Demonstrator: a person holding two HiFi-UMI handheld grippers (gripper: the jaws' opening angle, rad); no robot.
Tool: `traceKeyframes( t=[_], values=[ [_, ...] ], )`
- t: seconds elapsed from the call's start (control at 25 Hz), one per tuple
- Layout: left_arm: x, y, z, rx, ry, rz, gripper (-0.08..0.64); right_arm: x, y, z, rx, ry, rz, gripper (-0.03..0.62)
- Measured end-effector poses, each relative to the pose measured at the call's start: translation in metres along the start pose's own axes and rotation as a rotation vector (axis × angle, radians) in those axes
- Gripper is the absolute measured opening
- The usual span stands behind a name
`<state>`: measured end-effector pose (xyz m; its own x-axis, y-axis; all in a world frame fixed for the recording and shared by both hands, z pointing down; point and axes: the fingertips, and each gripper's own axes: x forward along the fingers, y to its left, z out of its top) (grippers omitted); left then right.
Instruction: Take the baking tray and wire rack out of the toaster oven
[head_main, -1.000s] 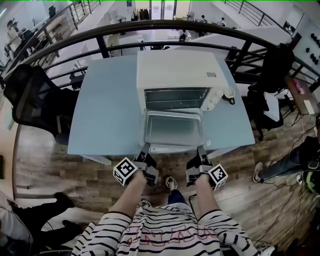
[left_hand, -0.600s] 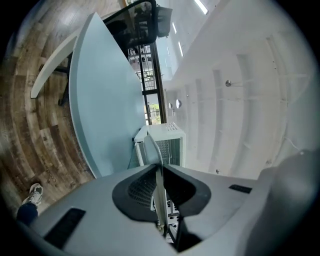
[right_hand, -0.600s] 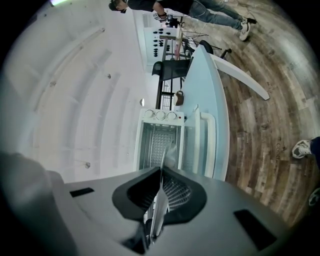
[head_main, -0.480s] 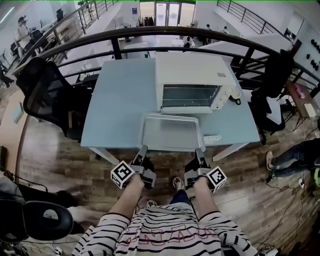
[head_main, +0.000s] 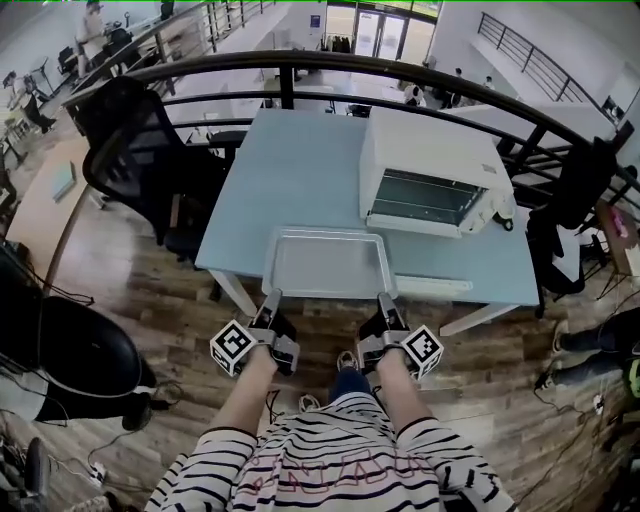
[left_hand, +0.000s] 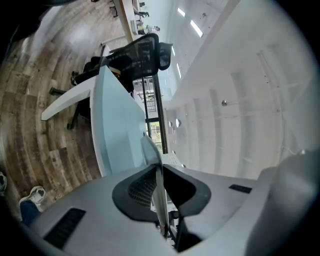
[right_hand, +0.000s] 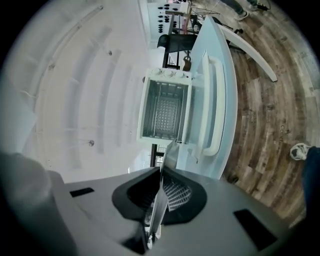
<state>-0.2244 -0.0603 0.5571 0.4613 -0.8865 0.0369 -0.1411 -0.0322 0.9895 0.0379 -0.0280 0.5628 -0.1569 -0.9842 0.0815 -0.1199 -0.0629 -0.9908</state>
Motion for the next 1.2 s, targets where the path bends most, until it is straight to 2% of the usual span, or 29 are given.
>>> traceKeyframes(
  t=[0.2, 0.44, 0.72, 1.04, 1.2],
  values=[
    [-0.008, 0.014, 0.04, -0.004, -0.071, 0.022, 0.058, 0.036, 0.002, -0.034, -0.003, 0.079, -0.004, 0.038],
    [0.014, 0.028, 0.075, 0.0, -0.115, 0.031, 0.059, 0.085, -0.006, -0.051, -0.003, 0.135, -0.015, 0.038],
    [0.056, 0.046, 0.108, -0.006, -0.126, 0.074, 0.058, 0.146, -0.014, -0.053, -0.006, 0.159, -0.038, 0.038],
    [0.144, 0.048, 0.151, -0.007, -0.124, 0.074, 0.058, 0.238, -0.01, -0.037, -0.01, 0.164, -0.046, 0.038],
    [0.169, 0.055, 0.166, 0.011, -0.115, 0.103, 0.058, 0.265, -0.014, -0.036, -0.002, 0.165, -0.055, 0.038]
  ],
)
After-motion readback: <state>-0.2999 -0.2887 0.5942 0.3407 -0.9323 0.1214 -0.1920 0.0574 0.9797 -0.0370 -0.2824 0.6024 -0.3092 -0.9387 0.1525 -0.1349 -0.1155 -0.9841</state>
